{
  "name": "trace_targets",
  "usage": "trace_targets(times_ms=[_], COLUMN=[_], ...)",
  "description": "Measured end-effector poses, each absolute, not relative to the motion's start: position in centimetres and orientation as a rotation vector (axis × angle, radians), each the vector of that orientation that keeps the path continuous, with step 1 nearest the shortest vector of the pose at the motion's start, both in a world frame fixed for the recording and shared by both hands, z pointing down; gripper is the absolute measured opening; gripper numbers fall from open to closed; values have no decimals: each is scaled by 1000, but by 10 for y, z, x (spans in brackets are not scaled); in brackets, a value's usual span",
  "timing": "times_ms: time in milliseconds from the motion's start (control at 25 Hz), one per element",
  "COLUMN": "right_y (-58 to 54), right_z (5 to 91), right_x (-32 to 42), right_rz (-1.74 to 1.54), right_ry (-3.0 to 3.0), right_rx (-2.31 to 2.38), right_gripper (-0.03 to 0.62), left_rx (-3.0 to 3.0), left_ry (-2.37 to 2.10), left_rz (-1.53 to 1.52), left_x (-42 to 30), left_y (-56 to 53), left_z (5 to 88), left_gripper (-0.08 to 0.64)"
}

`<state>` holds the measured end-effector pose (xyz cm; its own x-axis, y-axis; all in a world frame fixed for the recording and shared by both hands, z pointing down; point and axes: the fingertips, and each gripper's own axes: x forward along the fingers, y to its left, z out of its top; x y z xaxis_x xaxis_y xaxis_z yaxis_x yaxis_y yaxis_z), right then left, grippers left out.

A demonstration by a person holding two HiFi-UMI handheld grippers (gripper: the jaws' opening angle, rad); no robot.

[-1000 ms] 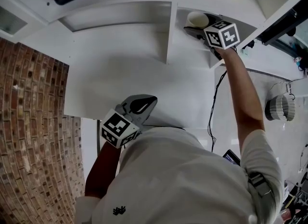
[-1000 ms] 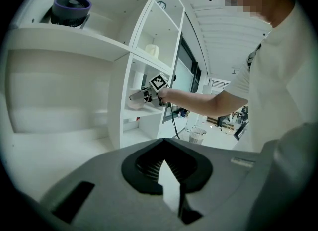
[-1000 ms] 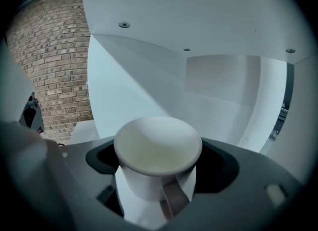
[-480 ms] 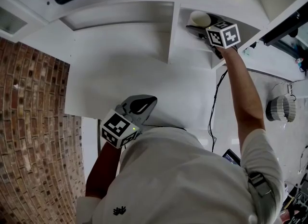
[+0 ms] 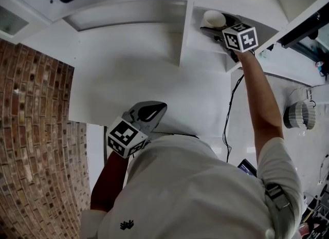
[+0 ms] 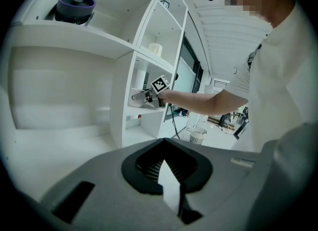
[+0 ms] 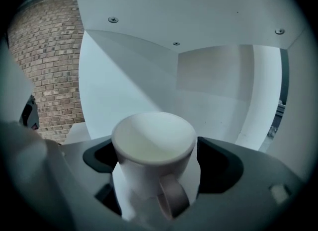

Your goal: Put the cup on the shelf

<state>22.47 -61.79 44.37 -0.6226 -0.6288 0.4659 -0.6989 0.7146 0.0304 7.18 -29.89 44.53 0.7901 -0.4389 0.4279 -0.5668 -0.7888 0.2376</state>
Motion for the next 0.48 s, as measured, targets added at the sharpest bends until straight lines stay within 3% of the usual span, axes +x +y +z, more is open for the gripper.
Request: trace_targets(times_ms=[480], right_y=[-602], right_z=[438], right_x=[247], right_rz=[237], right_ry=[-2467], right_rx=[1143], right_gripper=[474], left_rx=[2640], left_ry=[-696], left_rz=[521], left_x=[70], left_y=[-281], left_z=[447], left_gripper=[6])
